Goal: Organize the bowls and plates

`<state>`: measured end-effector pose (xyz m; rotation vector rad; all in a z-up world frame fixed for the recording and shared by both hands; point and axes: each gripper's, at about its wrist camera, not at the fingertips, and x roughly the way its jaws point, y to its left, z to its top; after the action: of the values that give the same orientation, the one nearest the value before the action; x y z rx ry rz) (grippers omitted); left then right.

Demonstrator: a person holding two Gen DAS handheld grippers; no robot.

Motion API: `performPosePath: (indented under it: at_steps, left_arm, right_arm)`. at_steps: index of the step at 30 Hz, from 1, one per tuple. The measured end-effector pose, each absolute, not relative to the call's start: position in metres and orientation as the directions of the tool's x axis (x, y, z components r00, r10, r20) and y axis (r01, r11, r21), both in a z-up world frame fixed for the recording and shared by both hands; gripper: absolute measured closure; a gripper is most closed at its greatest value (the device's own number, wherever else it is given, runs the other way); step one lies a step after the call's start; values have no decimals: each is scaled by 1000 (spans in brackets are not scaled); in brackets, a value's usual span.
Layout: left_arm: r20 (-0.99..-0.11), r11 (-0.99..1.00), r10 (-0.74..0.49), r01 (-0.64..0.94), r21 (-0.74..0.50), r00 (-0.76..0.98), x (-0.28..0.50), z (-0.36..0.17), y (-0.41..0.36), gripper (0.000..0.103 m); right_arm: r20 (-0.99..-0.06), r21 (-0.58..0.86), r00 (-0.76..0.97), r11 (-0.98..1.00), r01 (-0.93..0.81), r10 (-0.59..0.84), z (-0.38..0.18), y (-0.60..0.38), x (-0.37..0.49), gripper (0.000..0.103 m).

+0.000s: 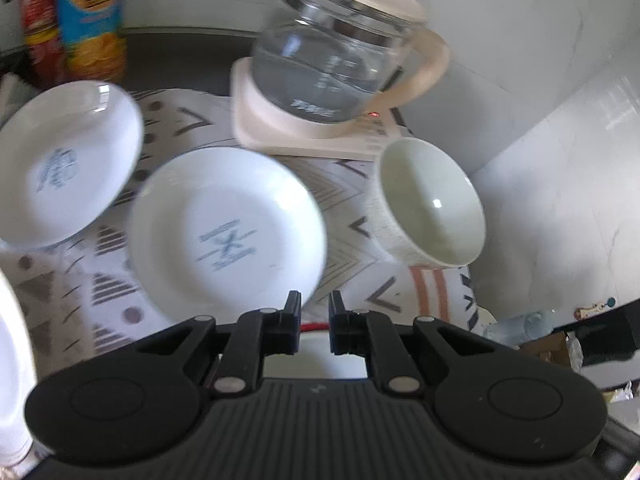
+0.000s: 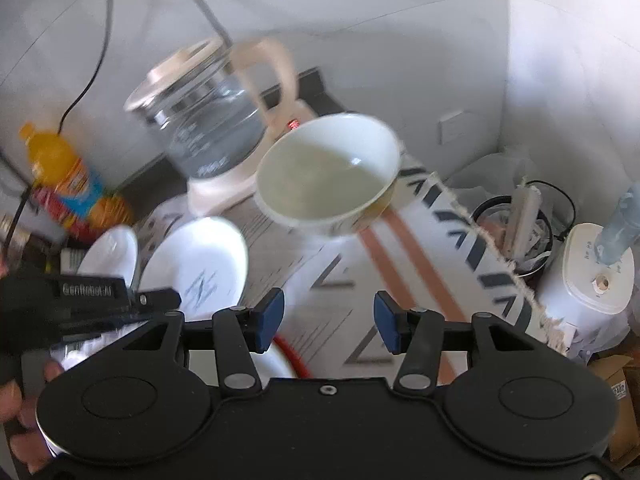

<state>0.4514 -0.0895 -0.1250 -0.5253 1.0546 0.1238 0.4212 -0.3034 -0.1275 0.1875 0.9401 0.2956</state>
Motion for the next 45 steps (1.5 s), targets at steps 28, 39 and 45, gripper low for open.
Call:
performPosePath:
  at_steps: [28, 39, 45]
  left_arm:
    - [-887, 875, -169, -348, -336, 430, 586, -185, -126, 43]
    - [-901, 850, -232, -374, -371, 366, 589, -205, -136, 85]
    - [-884, 844, -239, -364, -394, 402, 575, -192, -136, 85]
  right_arm:
    - [-796, 388, 544, 914, 120, 266, -184, -324, 536, 48]
    - [-800, 400, 518, 913, 83, 303, -186, -317, 537, 86]
    - [-774, 399, 555, 915, 57, 303, -169, -319, 526, 86]
